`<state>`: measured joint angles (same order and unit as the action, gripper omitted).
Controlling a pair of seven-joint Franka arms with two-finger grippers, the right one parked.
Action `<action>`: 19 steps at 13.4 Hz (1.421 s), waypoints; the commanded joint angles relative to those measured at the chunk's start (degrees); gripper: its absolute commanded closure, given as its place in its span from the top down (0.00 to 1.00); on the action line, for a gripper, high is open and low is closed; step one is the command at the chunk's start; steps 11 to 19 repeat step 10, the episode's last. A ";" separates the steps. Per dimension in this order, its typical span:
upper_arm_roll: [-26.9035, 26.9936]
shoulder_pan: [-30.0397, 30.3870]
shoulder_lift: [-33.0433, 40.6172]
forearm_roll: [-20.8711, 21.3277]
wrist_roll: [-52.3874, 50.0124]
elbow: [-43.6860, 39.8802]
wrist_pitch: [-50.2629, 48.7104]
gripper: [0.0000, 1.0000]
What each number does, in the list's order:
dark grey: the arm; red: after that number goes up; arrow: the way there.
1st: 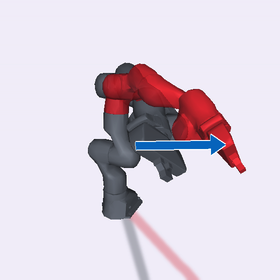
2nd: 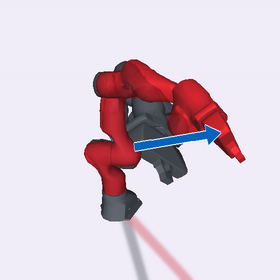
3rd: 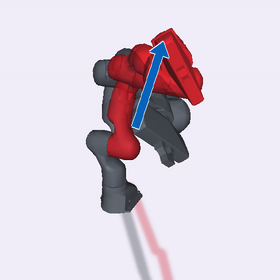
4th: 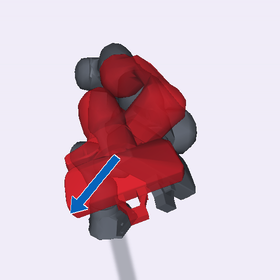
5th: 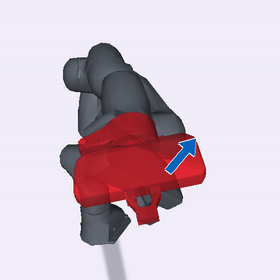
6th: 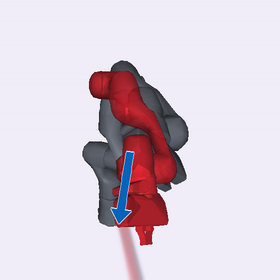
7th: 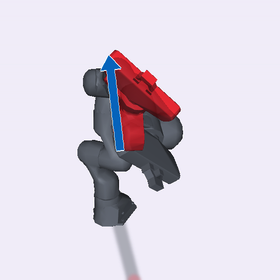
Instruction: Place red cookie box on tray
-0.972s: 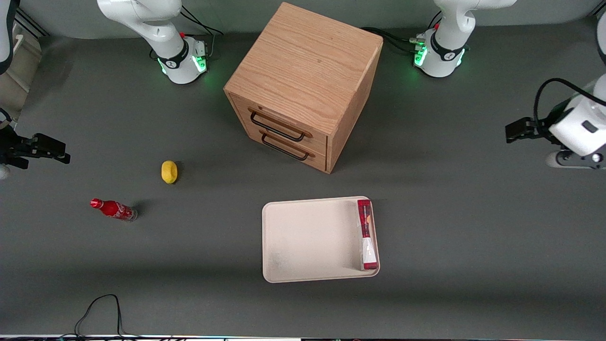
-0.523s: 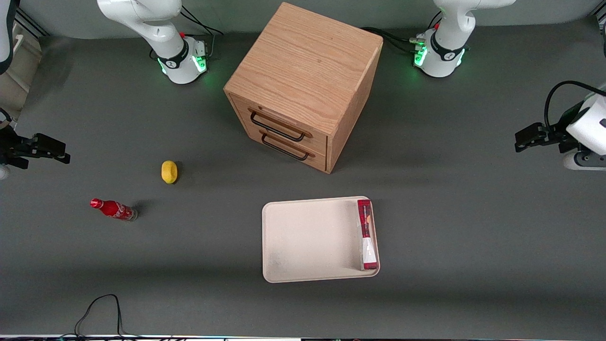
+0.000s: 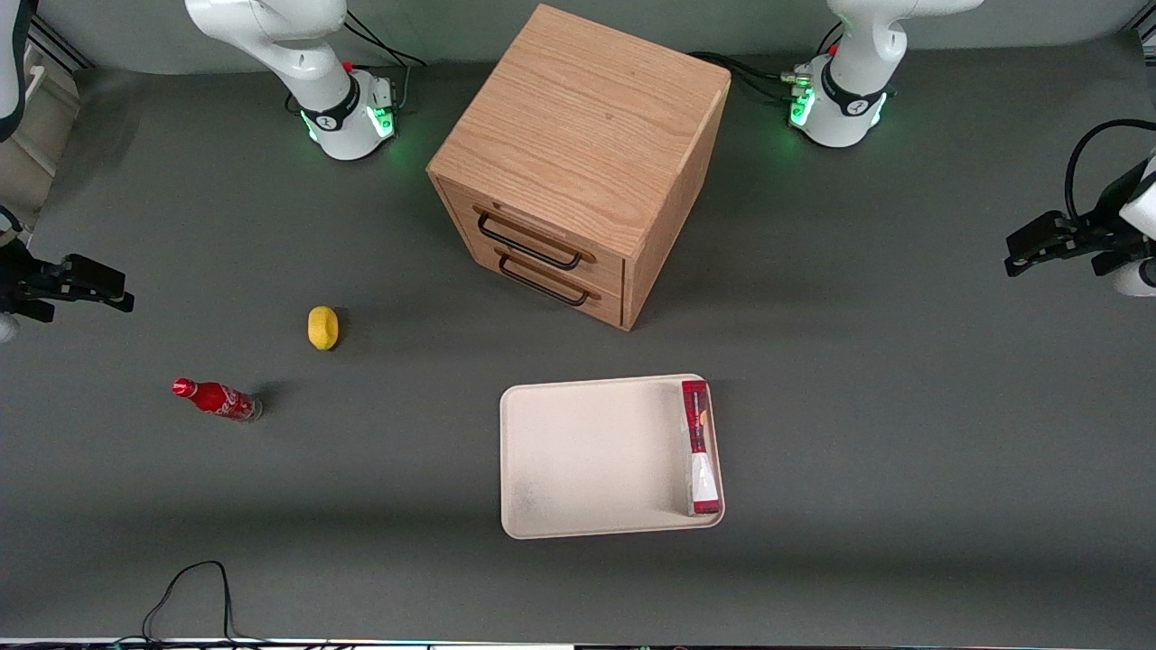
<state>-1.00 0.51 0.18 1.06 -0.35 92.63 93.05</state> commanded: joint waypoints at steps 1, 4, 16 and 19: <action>-0.41 -0.07 1.23 -0.62 -1.85 0.71 0.38 1.00; -0.50 -0.16 1.23 -0.62 -1.76 0.80 0.03 1.00; -0.50 0.46 1.23 -1.15 -1.67 0.89 -0.15 1.00; -0.50 0.46 1.23 -1.15 -1.67 0.89 -0.15 1.00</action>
